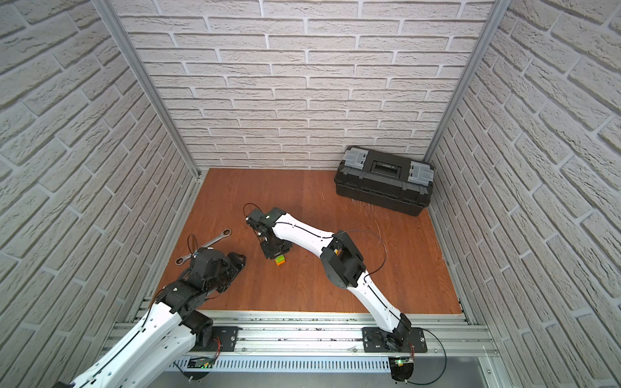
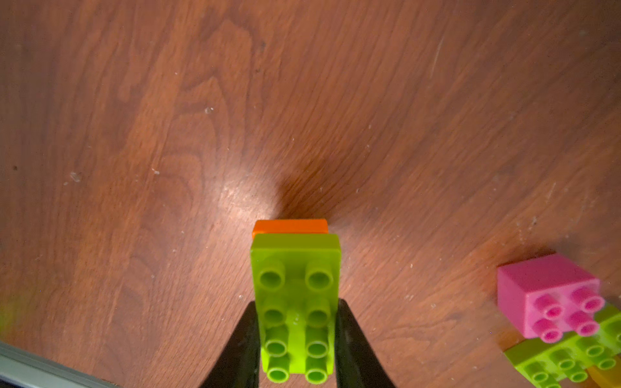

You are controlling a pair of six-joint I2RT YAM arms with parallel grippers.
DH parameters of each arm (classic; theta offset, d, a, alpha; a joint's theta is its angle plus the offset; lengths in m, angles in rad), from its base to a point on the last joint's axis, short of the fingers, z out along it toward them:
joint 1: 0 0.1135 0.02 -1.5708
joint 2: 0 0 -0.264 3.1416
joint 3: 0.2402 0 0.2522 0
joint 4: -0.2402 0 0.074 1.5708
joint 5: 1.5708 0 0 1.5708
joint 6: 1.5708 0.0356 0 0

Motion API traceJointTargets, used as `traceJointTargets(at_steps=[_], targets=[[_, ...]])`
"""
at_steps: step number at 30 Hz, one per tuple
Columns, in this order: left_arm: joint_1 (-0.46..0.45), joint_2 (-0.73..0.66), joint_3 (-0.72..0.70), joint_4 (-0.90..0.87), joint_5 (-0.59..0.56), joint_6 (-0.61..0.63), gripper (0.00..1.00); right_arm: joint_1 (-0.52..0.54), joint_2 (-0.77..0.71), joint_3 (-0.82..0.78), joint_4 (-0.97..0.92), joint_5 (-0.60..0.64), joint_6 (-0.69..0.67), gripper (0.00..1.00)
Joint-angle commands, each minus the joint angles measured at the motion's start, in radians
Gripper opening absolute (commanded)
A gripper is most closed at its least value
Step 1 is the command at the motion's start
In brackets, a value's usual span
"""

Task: Assemble a carrot with lego
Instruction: Assemble the lego brick with the lego brick.

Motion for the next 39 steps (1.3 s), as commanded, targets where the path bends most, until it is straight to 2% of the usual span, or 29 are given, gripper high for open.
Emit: traceJointTargets(at_steps=[1, 24, 39], targets=[[-0.003, -0.007, -0.018, 0.009, -0.008, -0.003, 0.83, -0.002, 0.009, 0.019, -0.014, 0.014, 0.01, 0.07], [-0.003, -0.005, -0.019, 0.012, -0.01, -0.006, 0.83, -0.002, 0.023, 0.021, -0.014, -0.016, 0.007, 0.11], [-0.003, 0.016, -0.014, 0.025, -0.009, -0.003, 0.83, -0.005, 0.073, 0.083, -0.058, -0.018, -0.014, 0.16]])
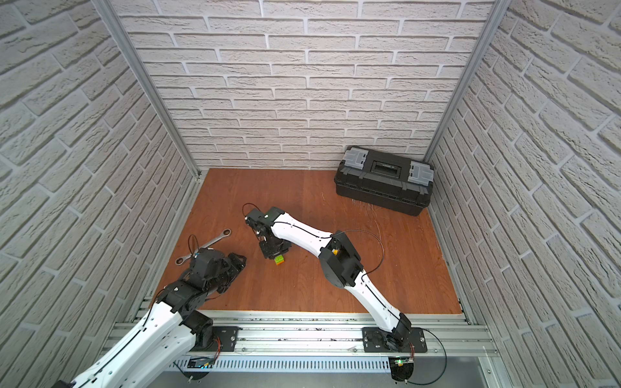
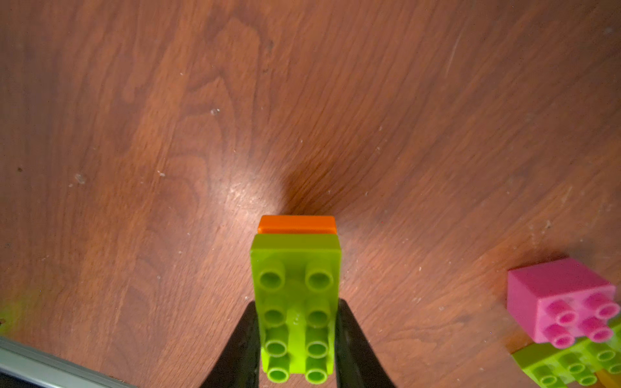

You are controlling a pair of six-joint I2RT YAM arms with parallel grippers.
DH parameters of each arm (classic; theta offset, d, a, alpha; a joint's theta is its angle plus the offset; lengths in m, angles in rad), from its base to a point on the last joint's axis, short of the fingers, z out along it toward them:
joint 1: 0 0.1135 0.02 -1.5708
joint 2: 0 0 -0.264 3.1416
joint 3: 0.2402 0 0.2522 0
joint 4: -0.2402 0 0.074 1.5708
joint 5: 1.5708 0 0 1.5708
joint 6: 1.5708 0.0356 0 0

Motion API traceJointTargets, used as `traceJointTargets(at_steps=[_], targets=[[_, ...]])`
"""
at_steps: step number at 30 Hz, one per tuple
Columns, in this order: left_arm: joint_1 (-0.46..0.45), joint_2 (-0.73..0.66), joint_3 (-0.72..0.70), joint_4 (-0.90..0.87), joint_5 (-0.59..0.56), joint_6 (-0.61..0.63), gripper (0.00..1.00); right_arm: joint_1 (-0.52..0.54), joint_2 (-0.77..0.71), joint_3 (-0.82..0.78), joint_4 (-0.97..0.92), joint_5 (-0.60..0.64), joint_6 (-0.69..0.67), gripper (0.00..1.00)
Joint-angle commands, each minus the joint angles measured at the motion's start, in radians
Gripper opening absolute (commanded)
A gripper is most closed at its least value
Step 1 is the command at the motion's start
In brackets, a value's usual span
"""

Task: Assemble a carrot with lego
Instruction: Assemble the lego brick with the lego brick.

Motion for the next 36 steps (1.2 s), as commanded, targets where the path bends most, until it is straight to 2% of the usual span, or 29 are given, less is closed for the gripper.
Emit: traceJointTargets(at_steps=[1, 7, 13, 28, 36], targets=[[-0.004, 0.006, -0.007, 0.025, -0.009, -0.003, 0.83, -0.004, 0.034, 0.01, -0.014, 0.0, -0.013, 0.16], [-0.004, 0.011, -0.009, 0.028, -0.005, -0.002, 0.83, -0.005, 0.049, 0.002, -0.01, -0.008, -0.015, 0.19], [-0.003, 0.002, -0.016, 0.025, -0.004, -0.006, 0.83, -0.004, 0.06, -0.003, 0.003, -0.013, -0.015, 0.27], [-0.003, -0.004, -0.021, 0.024, -0.004, -0.008, 0.83, -0.014, 0.046, -0.001, 0.0, -0.005, -0.024, 0.53], [-0.003, -0.014, -0.021, 0.017, -0.007, -0.009, 0.83, -0.021, -0.004, 0.011, 0.001, -0.001, -0.02, 0.6]])
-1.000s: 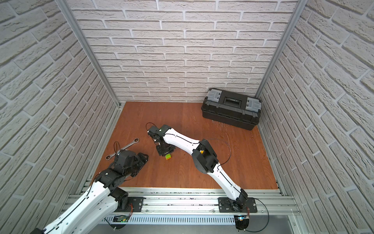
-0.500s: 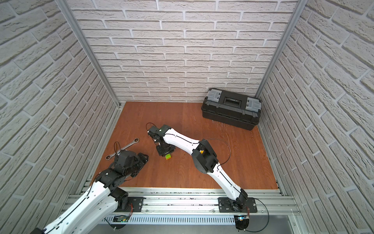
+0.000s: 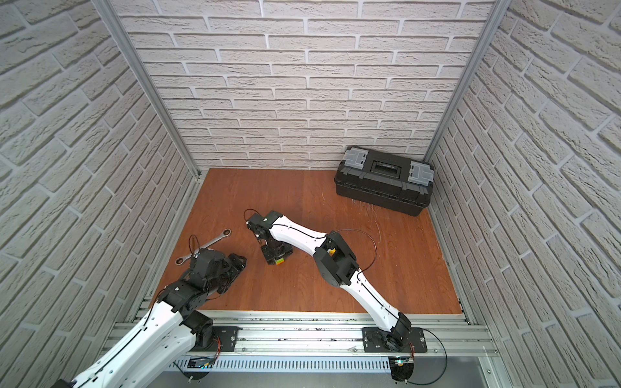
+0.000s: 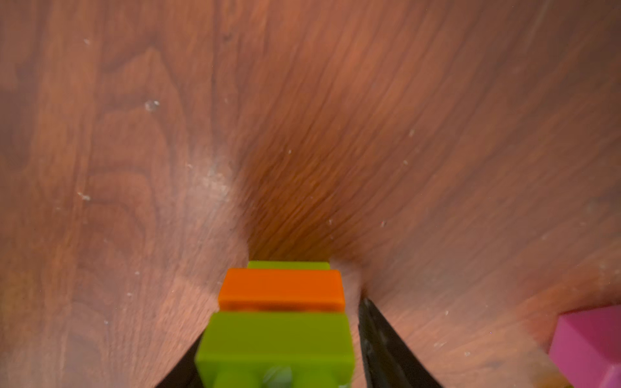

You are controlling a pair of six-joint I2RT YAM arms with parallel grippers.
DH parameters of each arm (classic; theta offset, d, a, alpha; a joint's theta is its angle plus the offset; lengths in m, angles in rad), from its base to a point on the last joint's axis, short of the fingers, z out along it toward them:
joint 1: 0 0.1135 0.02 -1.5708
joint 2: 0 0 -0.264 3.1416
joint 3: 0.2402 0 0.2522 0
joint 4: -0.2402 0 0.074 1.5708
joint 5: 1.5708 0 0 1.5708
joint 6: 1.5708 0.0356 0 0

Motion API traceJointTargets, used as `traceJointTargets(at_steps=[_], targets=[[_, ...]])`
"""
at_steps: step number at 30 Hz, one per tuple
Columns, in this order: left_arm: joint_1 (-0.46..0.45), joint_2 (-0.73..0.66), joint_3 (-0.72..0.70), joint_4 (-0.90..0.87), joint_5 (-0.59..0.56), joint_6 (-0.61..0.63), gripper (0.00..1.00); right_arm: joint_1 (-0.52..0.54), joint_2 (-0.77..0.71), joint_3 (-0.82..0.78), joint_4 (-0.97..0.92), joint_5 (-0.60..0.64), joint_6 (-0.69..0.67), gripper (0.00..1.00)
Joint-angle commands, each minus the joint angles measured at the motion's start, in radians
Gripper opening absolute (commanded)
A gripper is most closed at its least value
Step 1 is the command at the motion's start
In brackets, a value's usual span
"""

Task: Assemble a carrot with lego
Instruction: Assemble the lego brick with the lego brick.

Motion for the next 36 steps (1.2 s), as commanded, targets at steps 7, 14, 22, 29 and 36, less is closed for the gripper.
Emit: traceJointTargets(at_steps=[7, 14, 22, 29, 36], targets=[[-0.003, -0.012, -0.015, 0.015, -0.009, -0.008, 0.83, -0.017, -0.112, 0.048, -0.029, -0.007, -0.001, 0.64], [-0.003, -0.017, -0.02, 0.011, -0.009, -0.011, 0.83, -0.02, -0.123, 0.086, -0.095, -0.037, 0.001, 0.67], [-0.003, -0.025, -0.021, 0.006, -0.01, -0.017, 0.83, -0.02, -0.177, 0.084, -0.066, -0.052, -0.006, 0.48], [-0.002, -0.022, -0.02, 0.004, -0.009, -0.017, 0.83, -0.021, -0.14, 0.086, -0.053, -0.078, -0.004, 0.22], [-0.003, -0.021, -0.021, 0.006, -0.012, -0.017, 0.83, -0.021, -0.126, 0.086, -0.039, -0.088, 0.0, 0.19]])
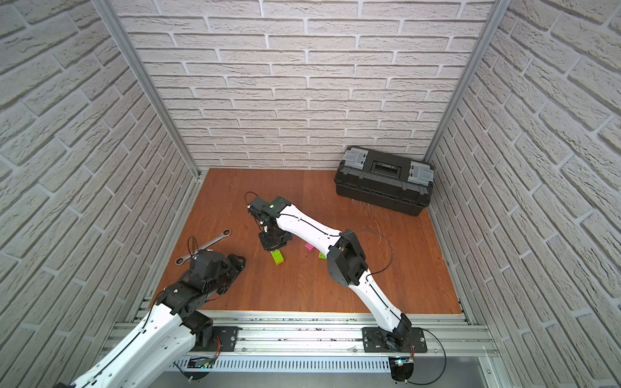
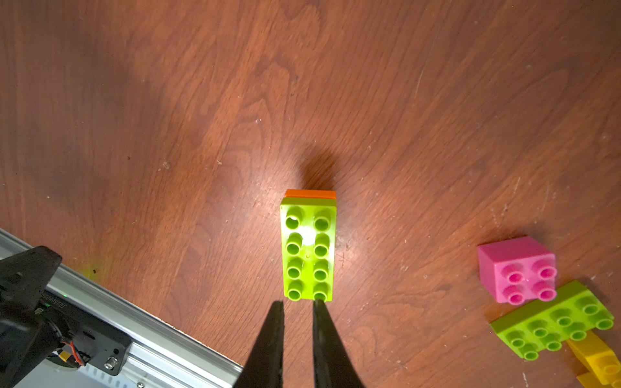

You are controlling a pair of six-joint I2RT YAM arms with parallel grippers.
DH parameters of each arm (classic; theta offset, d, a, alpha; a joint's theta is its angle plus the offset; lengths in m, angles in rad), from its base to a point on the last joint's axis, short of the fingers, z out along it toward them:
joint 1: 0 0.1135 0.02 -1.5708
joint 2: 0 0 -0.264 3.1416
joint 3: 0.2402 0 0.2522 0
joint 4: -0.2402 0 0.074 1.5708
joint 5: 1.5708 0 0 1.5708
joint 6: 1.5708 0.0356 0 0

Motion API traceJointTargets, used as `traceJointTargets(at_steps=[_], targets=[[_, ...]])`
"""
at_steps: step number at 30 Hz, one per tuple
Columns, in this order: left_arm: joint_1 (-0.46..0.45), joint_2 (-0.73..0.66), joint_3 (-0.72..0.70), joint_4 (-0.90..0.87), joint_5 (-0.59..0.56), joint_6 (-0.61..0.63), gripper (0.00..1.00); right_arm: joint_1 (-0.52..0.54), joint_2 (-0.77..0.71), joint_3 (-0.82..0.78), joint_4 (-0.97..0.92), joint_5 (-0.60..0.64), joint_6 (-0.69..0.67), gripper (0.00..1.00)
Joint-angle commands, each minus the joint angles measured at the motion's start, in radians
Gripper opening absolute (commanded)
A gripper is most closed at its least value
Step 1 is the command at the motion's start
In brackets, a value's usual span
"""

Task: Assemble a carrot with lego
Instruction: Assemble the lego brick with the lego brick.

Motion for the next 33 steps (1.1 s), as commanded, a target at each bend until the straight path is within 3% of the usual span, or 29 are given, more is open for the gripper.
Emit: traceJointTargets(at_steps=[1, 33], targets=[[-0.003, -0.002, -0.01, 0.009, -0.012, 0.0, 0.83, -0.001, -0.003, 0.014, 0.018, -0.011, 0.006, 0.18], [-0.001, -0.013, -0.023, 0.005, -0.014, -0.01, 0.83, 0.01, 0.039, -0.19, 0.103, -0.03, 0.037, 0.15]])
